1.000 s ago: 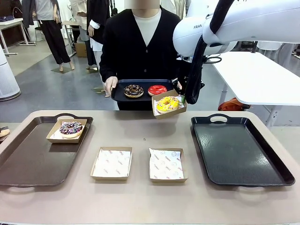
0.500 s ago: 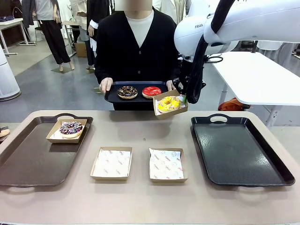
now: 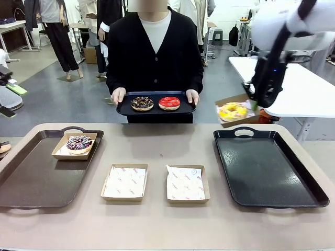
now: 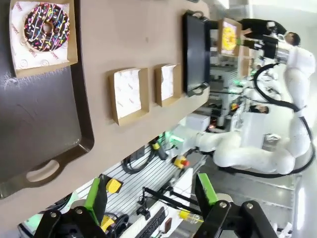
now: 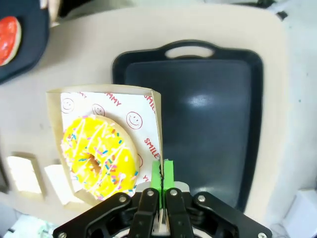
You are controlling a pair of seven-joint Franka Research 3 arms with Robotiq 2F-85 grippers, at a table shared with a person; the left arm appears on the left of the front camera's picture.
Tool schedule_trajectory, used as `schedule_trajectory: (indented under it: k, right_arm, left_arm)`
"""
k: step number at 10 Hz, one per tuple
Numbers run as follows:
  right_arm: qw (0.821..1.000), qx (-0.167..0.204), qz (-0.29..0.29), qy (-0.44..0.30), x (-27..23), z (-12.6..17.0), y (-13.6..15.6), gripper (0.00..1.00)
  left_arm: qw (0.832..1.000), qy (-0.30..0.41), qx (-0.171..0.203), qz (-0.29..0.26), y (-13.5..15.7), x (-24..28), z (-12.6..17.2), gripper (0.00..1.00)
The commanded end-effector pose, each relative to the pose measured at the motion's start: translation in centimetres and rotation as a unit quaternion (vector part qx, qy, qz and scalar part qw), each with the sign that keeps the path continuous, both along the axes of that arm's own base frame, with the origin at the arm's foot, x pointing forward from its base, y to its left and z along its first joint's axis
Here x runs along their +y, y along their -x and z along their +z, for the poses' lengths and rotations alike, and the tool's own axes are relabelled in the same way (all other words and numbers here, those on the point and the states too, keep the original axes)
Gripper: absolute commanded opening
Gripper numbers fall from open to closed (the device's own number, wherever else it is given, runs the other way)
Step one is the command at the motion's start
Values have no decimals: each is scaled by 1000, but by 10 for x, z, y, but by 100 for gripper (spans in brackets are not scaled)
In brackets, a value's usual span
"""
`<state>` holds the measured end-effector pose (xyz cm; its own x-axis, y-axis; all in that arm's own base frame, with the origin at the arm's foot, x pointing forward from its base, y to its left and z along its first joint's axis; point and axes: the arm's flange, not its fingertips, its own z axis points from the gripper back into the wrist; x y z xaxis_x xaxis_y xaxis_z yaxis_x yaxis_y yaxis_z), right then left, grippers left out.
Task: Individually package the donuts and arrange them on the tray.
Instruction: Place the picked Paper togo box on the Handle tray while simultaneously picking up another Paper togo box from the table with the other hand.
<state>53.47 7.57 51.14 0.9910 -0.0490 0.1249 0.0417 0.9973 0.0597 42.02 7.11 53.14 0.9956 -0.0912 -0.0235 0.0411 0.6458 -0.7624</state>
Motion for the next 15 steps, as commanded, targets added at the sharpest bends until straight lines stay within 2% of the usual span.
schedule_trajectory:
  k: [1,4,8,11,13,15]
  right_arm:
    - [1000,-25,9,-18,-31,-25,18,1]
    - [999,-27,29,-23,-65,-51,13,1]
    - [1000,15,5,-15,-62,-71,2,1]
    - [999,31,-7,-12,-58,-79,-6,1]
    - [1000,19,10,-13,-63,-82,4,1]
    - [1000,19,10,-13,-63,-82,4,1]
  left_arm:
    - [996,-83,7,-19,4,-45,5,93]
    - [979,-202,3,-28,2,-128,-12,93]
    - [943,-330,-32,-28,2,-203,-59,93]
    - [924,-378,-61,-30,5,-238,-104,93]
    - [923,-377,-82,-15,5,-254,-131,93]
    - [922,-379,-81,-3,8,-270,-145,93]
